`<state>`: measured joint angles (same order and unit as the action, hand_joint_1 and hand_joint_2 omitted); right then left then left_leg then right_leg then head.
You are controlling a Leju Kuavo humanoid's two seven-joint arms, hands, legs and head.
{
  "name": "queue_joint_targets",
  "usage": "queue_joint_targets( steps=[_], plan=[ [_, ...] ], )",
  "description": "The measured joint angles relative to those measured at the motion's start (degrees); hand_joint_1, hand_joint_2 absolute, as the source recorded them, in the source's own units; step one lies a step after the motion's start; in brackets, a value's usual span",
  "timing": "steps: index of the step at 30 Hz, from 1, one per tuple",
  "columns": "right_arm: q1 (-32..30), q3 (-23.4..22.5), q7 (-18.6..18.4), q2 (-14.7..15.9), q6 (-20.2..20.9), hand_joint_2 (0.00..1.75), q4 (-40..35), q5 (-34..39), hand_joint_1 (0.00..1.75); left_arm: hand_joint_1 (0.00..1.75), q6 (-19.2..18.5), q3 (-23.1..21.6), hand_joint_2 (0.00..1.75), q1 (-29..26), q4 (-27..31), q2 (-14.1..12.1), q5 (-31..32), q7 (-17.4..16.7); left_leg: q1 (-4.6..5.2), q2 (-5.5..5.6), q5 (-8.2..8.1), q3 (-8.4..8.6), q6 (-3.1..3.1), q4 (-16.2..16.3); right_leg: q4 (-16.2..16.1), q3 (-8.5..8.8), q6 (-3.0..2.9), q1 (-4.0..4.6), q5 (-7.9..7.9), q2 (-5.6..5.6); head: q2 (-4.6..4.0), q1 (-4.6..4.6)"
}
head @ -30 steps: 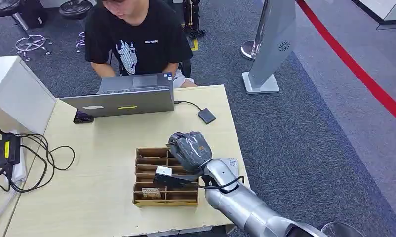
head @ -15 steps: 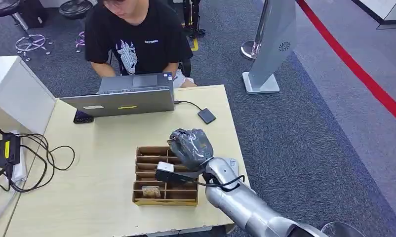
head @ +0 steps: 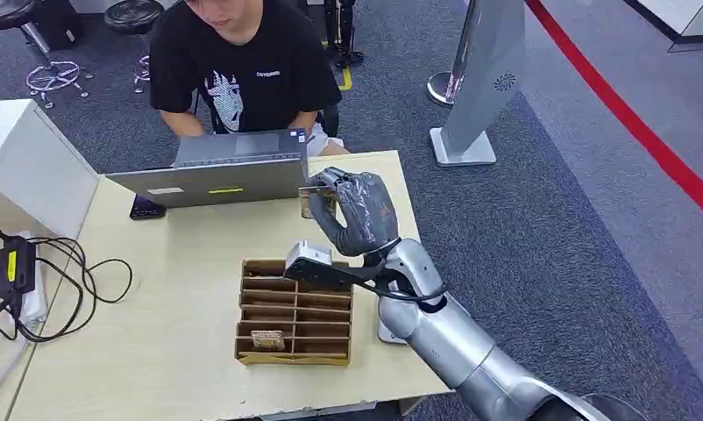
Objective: Pass the card to the sensor for recognition and then transmit it.
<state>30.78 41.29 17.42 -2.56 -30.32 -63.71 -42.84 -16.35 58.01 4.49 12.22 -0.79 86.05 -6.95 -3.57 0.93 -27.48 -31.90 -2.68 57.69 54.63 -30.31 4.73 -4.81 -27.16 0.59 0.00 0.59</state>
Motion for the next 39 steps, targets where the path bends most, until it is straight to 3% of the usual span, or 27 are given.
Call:
queue_joint_targets(
  steps=[3,5,7,9,12,16,21,25,39],
  plan=[
    [0.41,0.00,-0.53,0.11,1.01,1.75,-0.90,0.02,1.75,0.00,-0.11,0.00,1.75,0.00,-0.02,0.00,0.50,0.00,0.00,0.00,0.00,-0.02,0.00,0.00,0.01,0.01,0.00,0.00,0.00,0.00,0.00,0.00],
    [2.56,0.31,-3.15,0.00,4.25,1.75,-0.46,-0.02,1.75,0.00,-0.31,-0.11,1.75,0.09,0.00,0.00,1.42,0.09,0.00,-0.01,0.01,-0.05,0.00,0.00,0.04,0.01,-0.01,0.00,0.02,0.01,0.00,-0.02],
    [7.95,0.61,-6.26,-1.31,9.06,1.75,3.53,1.10,1.75,0.00,-0.74,-0.94,1.75,0.44,-0.02,-0.02,2.01,0.20,0.00,-0.09,0.08,-0.01,-0.05,0.00,0.06,-0.06,-0.04,0.00,0.07,0.09,0.00,0.04],
    [13.75,0.57,-7.30,-3.07,10.97,1.75,9.60,1.92,1.75,0.00,-1.18,-1.88,1.75,1.29,0.00,0.00,2.08,-0.24,0.00,0.01,0.17,-0.02,-0.05,0.00,0.08,-0.05,-0.04,0.00,0.07,0.01,0.00,0.02],
    [19.17,0.50,-6.78,-4.72,11.19,1.75,15.81,2.25,1.75,0.00,-1.31,-2.84,1.75,1.95,-0.02,0.00,2.10,-0.39,-0.01,0.11,0.19,-0.01,-0.07,0.00,0.10,0.03,-0.04,0.00,0.09,-0.08,0.00,0.00],
    [21.76,0.50,-6.56,-5.94,10.95,1.75,20.57,2.19,1.75,0.00,-1.33,-3.56,1.75,2.36,-0.02,0.00,2.10,-0.44,-0.01,0.10,0.18,-0.02,-0.07,0.01,0.09,0.02,-0.03,0.00,0.10,-0.05,0.00,-0.02],
    [26.86,0.55,-15.04,-7.23,12.55,1.75,28.75,-0.46,1.75,0.00,-2.65,-5.31,1.75,3.04,-0.02,0.02,2.12,-1.18,0.00,0.10,0.16,-0.06,-0.06,0.02,0.08,-0.03,-0.03,0.00,0.09,-0.06,0.00,0.00],
    [30.53,-0.72,-16.11,-8.37,14.06,1.75,34.87,1.12,1.75,0.00,-3.06,-6.34,1.75,3.92,-0.02,0.24,2.12,-1.75,0.00,0.07,0.17,-0.04,-0.06,0.02,0.09,-0.02,-0.04,0.00,0.11,-0.04,0.00,0.00],
    [32.26,-1.33,-16.78,-10.58,10.32,1.75,40.08,-1.53,1.75,0.00,-2.95,-7.08,1.75,4.68,-0.02,0.74,2.14,-1.95,0.00,0.08,0.16,-0.05,-0.05,0.02,0.08,-0.03,-0.03,0.00,0.10,-0.04,0.00,0.00]
  ],
)
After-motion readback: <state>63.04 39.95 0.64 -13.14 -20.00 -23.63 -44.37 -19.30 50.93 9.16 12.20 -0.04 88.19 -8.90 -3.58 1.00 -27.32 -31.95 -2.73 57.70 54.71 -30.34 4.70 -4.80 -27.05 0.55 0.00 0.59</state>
